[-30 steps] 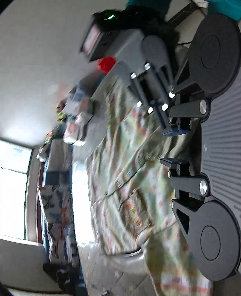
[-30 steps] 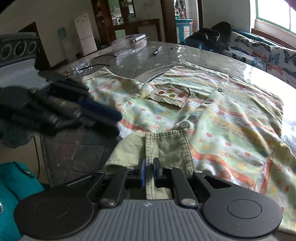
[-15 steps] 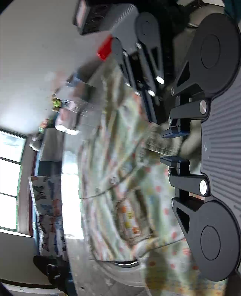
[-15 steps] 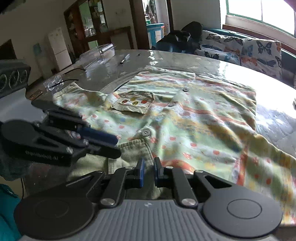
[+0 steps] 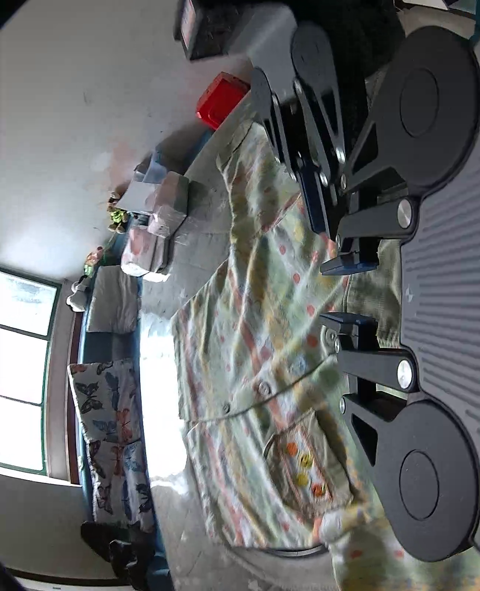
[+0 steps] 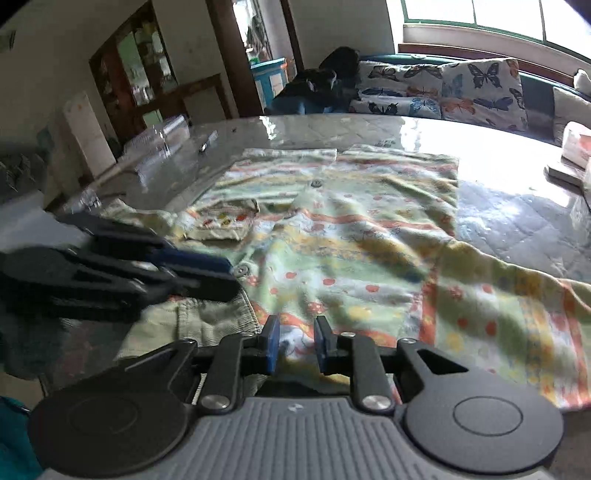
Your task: Fold clothes
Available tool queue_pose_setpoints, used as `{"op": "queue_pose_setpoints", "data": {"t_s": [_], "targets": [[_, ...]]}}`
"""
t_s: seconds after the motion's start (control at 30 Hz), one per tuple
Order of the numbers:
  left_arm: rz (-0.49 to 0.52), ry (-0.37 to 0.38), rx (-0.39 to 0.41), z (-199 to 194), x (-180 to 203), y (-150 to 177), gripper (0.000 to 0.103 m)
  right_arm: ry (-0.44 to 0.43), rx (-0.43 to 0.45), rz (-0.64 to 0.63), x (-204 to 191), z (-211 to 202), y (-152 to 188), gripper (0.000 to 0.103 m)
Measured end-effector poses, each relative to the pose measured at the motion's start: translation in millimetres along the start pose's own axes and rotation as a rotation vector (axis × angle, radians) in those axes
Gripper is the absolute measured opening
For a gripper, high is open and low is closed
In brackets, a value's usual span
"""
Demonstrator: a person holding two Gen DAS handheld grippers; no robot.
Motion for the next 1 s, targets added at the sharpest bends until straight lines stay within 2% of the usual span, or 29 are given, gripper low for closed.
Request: {"op": "queue_pose_setpoints", "data": {"t_s": [0.17,0.37,0.43,0.5,0.6,0.8,1.0], "targets": [[0.018,0.007,-0.009,2.1,7.3,3.5,0.024,0.12,0.083,0.077,37.9,-37.3,-2.6,0.031],[0.036,0.01,-0.019,3.5,15.7,6.5,0.025,0.337,0.135,0.181,107.3,-71.7,6.6,0.038],[0.038,0.01,-0.012,2.4,18.5,5.0,0.031,0.397,0.154,0.215,129.1,-83.4,11.1,0.044],[0.041,0.004,-0.003,0.9,20.8,3.0,0.044,0.453,0.163,0.243,149.2,-92.7,16.3,0.047],[0.048,0.0,0.007,-0.7,24.7,0.6,0.049,0.528,0.171,0.277,173.6,-103.6,24.8,0.048],[0.053,-0.005,0.014,-1.8,28.4,-1.9,0.055,0.628,0.19,0.357,210.8,-126.9,44.0,0.049],[0.052,-0.01,0.012,-0.2,30.1,-4.0,0.057,0.652,0.2,0.384,223.6,-135.4,50.3,0.052]]}}
Point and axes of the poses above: each gripper's, at about its wrist camera, not at the fingertips, and z roughly the way its jaws point, x to its right, y to its underside, the point moved 8 cm from there along z, roughly the way its jaws point, and after that the axes turned 9 degrees about -y, right-handed, at the moved point
